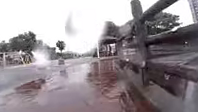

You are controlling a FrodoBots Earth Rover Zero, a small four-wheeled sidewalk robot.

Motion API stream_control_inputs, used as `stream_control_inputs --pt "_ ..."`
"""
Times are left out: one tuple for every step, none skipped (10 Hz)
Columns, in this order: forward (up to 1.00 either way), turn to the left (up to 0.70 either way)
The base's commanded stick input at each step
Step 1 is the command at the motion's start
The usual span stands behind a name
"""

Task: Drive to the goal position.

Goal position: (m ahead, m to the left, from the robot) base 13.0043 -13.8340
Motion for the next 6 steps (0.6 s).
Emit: stream_control_inputs --pt "1.00 0.13" --pt "1.00 0.05" --pt "1.00 0.01" --pt "1.00 0.01" --pt "1.00 0.01" --pt "1.00 0.01"
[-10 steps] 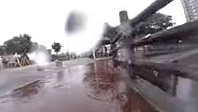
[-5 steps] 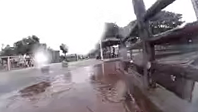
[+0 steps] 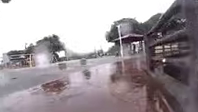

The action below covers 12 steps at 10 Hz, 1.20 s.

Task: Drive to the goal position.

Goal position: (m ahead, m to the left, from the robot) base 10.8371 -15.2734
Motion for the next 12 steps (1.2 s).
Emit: stream_control_inputs --pt "1.00 0.01" --pt "1.00 0.01" --pt "1.00 0.01" --pt "1.00 -0.01" --pt "1.00 -0.07" --pt "1.00 -0.21" --pt "1.00 -0.15" --pt "1.00 -0.01" --pt "1.00 0.01" --pt "1.00 0.01" --pt "1.00 0.01" --pt "1.00 0.01"
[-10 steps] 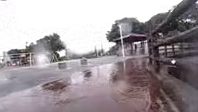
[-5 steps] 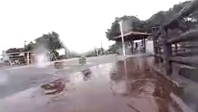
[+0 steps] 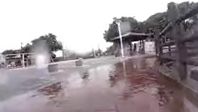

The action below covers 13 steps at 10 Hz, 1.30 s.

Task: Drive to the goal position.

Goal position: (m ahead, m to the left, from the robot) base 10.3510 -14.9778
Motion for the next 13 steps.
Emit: stream_control_inputs --pt "1.00 0.01" --pt "1.00 0.01" --pt "1.00 0.01" --pt "1.00 0.01" --pt "1.00 0.01" --pt "1.00 0.01" --pt "1.00 0.01" --pt "1.00 0.01" --pt "1.00 0.01" --pt "1.00 -0.02" --pt "1.00 -0.25" --pt "1.00 -0.39" --pt "1.00 -0.39"
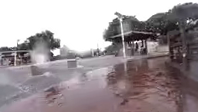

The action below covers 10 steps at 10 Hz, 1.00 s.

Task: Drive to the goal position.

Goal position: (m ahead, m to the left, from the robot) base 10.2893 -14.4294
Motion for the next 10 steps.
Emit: stream_control_inputs --pt "1.00 -0.39" --pt "1.00 -0.26" --pt "1.00 0.01" --pt "1.00 0.01" --pt "1.00 0.01" --pt "1.00 0.01" --pt "1.00 0.01" --pt "1.00 0.01" --pt "1.00 0.01" --pt "1.00 0.01"
